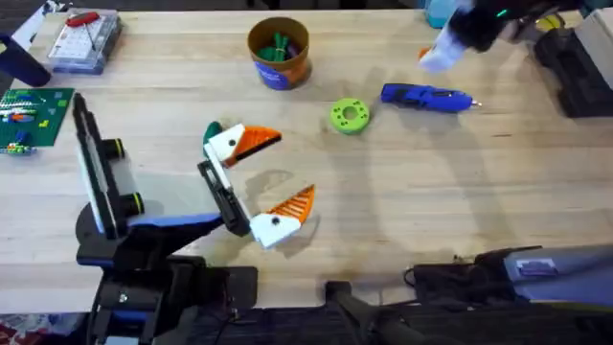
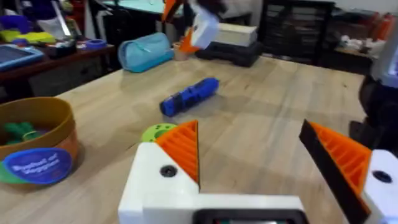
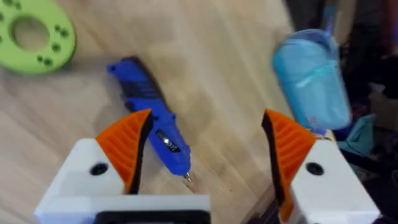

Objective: Pick up the gripper from the table and insert it into the empty holder that is missing its gripper. Then pick up a screw, insert it into the mounting hole, and use the screwdriver to tighten it. Finally, clean up the table by picking up the vegetable and placing it into the bucket.

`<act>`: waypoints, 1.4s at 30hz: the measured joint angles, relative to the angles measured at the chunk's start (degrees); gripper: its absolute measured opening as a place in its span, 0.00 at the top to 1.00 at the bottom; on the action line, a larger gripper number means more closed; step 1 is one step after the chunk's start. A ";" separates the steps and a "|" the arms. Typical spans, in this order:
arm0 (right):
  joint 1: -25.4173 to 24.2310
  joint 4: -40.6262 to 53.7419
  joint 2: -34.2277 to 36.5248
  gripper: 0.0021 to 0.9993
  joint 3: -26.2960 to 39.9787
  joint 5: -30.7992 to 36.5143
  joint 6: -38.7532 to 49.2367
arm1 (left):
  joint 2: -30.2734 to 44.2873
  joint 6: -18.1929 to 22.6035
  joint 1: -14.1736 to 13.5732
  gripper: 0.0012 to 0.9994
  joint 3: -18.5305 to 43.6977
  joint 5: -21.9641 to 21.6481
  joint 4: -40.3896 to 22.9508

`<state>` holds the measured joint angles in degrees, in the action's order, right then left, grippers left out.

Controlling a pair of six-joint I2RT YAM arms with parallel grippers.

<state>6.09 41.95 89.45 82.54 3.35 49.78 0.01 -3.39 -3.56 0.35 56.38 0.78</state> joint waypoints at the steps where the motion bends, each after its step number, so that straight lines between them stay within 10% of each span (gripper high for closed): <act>1: 0.00 0.02 -2.21 0.00 0.01 -0.03 -2.33 | 0.00 -0.52 0.42 0.01 0.15 -0.74 -0.16; 10: 0.00 3.40 -17.29 0.00 0.01 -0.33 -30.05 | 9.11 1.11 5.50 0.01 15.06 -7.40 -11.70; 27: 0.00 20.54 -32.55 0.00 -3.86 -2.10 -49.53 | 61.65 12.66 16.20 0.01 57.09 -24.40 -45.23; 42: 0.00 20.84 -33.11 0.00 -14.90 -4.69 -49.92 | 72.54 16.41 16.20 0.01 59.51 -29.44 -46.73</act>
<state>6.09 62.78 56.34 67.64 -1.34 -0.14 72.55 13.02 12.64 59.86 26.94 -45.95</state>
